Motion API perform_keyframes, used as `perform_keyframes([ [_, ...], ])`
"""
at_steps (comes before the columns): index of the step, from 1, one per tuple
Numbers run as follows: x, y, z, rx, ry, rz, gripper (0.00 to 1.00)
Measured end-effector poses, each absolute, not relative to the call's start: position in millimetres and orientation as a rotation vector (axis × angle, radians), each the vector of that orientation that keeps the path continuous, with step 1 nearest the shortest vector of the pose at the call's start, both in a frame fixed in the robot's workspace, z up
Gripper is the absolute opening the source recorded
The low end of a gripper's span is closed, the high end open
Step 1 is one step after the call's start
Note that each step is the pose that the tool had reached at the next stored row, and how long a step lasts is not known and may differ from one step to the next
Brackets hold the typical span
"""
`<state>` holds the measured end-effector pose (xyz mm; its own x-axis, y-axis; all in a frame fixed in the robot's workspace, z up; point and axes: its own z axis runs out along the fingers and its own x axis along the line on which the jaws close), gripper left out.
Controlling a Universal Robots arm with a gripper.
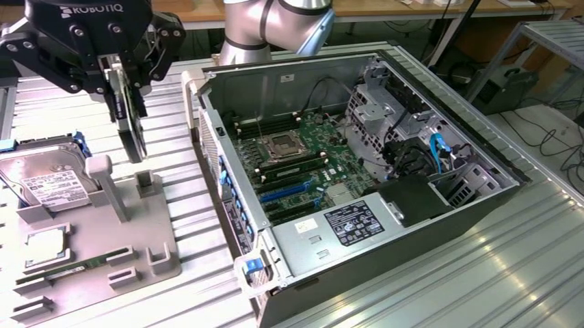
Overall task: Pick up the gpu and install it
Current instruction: 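Pick up the gpu and move the gpu toward the slot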
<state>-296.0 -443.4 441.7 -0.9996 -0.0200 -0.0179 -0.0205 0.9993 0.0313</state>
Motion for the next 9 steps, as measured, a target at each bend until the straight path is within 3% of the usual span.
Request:
perform_keyframes([
  [9,-285.3,-443.4,441.6,-0.032,3.123,0.049,0.28],
])
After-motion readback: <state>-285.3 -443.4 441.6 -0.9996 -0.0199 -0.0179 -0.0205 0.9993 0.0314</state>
